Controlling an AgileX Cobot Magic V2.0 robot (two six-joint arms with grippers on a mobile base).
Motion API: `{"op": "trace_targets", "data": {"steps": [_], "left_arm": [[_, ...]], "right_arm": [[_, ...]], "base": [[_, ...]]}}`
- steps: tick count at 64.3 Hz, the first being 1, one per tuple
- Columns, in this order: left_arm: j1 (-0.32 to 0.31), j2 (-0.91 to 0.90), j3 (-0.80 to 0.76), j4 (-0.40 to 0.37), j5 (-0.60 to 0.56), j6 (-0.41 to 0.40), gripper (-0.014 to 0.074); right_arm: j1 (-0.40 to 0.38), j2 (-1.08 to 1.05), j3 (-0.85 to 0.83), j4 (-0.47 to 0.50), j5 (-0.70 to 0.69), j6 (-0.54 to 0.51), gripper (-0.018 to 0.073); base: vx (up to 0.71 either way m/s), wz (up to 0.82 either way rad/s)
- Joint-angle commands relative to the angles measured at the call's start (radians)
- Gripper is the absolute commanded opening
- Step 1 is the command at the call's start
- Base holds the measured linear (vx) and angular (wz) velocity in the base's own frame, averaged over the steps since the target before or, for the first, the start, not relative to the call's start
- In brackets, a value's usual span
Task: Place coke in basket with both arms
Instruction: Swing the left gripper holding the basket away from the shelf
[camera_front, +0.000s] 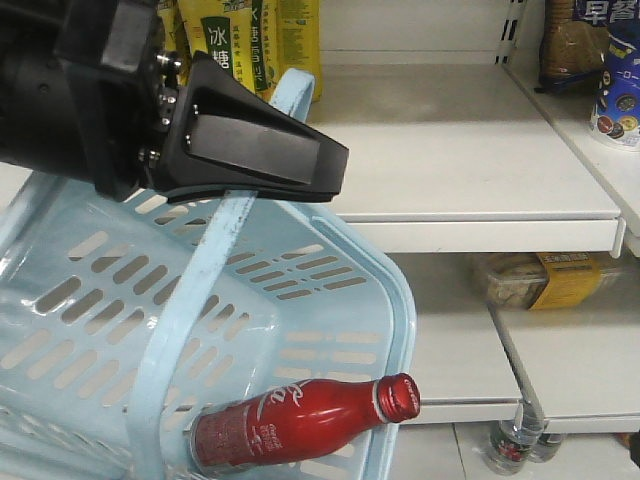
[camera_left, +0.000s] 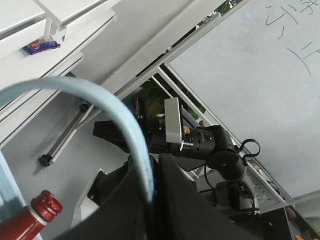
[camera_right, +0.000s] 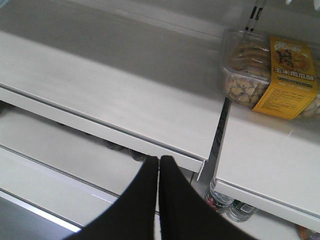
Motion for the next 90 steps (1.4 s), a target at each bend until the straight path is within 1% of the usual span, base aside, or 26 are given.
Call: {"op": "trace_targets", "data": {"steps": [1, 48, 54, 59, 63, 68, 73, 76, 79, 82, 84, 87, 90], "left_arm": [[0.003, -0.034, -0.038, -0.099, -0.080, 0.045, -0.0006], [0.003, -0.034, -0.038, -0.099, -0.080, 0.045, -0.0006], [0.003, -0.034, -0.038, -0.099, -0.104, 0.045, -0.0006], [0.003, -0.034, -0.038, -0.080, -0.133, 0.048, -0.0006], [0.003, -0.029, -0.034, -0.064, -0.135, 0.047, -0.0006], [0.003, -0.034, -0.027, 0.000, -0.137, 0.047, -0.0006], [0.003, -0.048, -0.018, 0.091, -0.140, 0.023, -0.0006], [0.002, -0.064, -0.007, 0.139, -0.149, -0.027, -0.0006], [0.002, -0.085, 0.013, 0.194, -0.174, -0.097, -0.0006], [0.002, -0.105, 0.036, 0.232, -0.198, -0.149, -0.0006], [0.002, -0.123, 0.058, 0.262, -0.215, -0.177, -0.0006], [0.002, -0.147, 0.085, 0.325, -0.239, -0.196, -0.0006], [0.002, -0.175, 0.117, 0.367, -0.258, -0.224, -0.0006]], "right_arm": [[-0.001, 0.008, -0.025, -0.004, -0.074, -0.001, -0.0006], [-0.001, 0.008, -0.025, -0.004, -0.075, -0.001, -0.0006], [-0.001, 0.008, -0.025, -0.004, -0.075, -0.001, -0.0006], [-0.001, 0.008, -0.025, -0.004, -0.075, -0.001, -0.0006], [-0.001, 0.008, -0.025, -0.004, -0.075, -0.001, -0.0006], [-0.001, 0.008, -0.025, -0.004, -0.075, -0.001, -0.0006], [-0.001, 0.008, -0.025, -0.004, -0.075, -0.001, -0.0006], [-0.001, 0.008, -0.025, -0.004, -0.074, -0.001, -0.0006], [-0.001, 0.008, -0.025, -0.004, -0.074, -0.001, -0.0006], [-0.001, 0.008, -0.025, -0.004, -0.075, -0.001, -0.0006], [-0.001, 0.008, -0.025, -0.004, -0.075, -0.001, -0.0006], [-0.001, 0.008, -0.025, -0.004, -0.075, -0.001, -0.0006], [-0.001, 0.008, -0.025, -0.004, -0.075, -0.001, -0.0006]], "base": [[0.00, 0.00], [0.00, 0.00], [0.00, 0.00], [0.00, 0.00], [0.00, 0.00], [0.00, 0.00], [0.00, 0.00], [0.00, 0.00], [0.00, 0.00], [0.00, 0.00], [0.00, 0.00], [0.00, 0.00], [0.00, 0.00]]}}
